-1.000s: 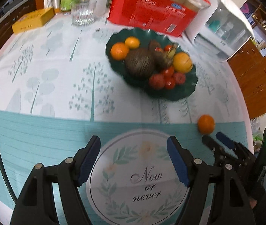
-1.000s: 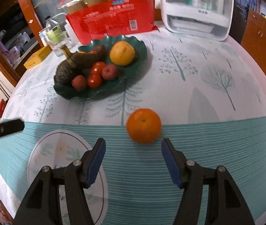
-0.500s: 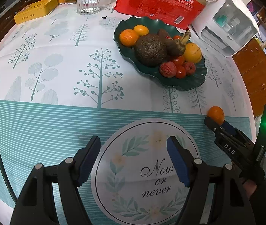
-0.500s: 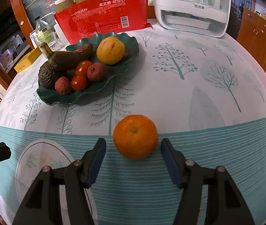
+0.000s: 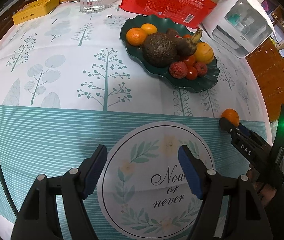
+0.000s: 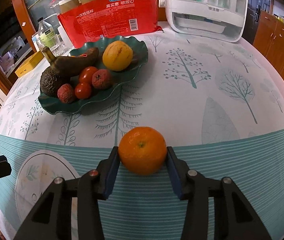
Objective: Organize fruits
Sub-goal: 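Close the right tool on the orange and lift it, then carry the orange onto the green plate and open the right tool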
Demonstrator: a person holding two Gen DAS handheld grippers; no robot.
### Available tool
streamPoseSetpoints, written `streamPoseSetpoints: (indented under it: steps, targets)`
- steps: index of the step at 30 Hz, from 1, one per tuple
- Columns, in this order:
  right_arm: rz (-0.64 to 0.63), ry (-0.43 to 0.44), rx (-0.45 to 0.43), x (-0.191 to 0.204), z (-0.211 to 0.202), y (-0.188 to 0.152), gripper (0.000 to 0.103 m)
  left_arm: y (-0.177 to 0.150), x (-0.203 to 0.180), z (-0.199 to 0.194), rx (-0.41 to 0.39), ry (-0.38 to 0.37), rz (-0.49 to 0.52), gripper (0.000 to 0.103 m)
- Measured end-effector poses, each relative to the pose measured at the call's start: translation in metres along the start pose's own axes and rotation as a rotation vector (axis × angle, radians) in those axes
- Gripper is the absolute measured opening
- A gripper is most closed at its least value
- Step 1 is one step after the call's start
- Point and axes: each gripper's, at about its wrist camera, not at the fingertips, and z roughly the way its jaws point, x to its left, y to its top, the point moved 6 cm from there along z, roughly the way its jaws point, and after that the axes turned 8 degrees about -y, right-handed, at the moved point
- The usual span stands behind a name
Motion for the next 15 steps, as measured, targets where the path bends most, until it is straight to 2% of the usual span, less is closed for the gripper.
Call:
streamPoseSetpoints:
  steps: [7,15]
  targets:
    - [-0.009,0.002,-0.029,0.006,-0.008,0.013,0.045,-0.004,0.007,-0.004,0.0,-0.007,-0.002,0.072]
    - [-0.002,0.024,-0.093,0.023,-0.015,0.057,0.045,-0.004,0.021,-0.007,0.001,-0.01,-0.004,0.072]
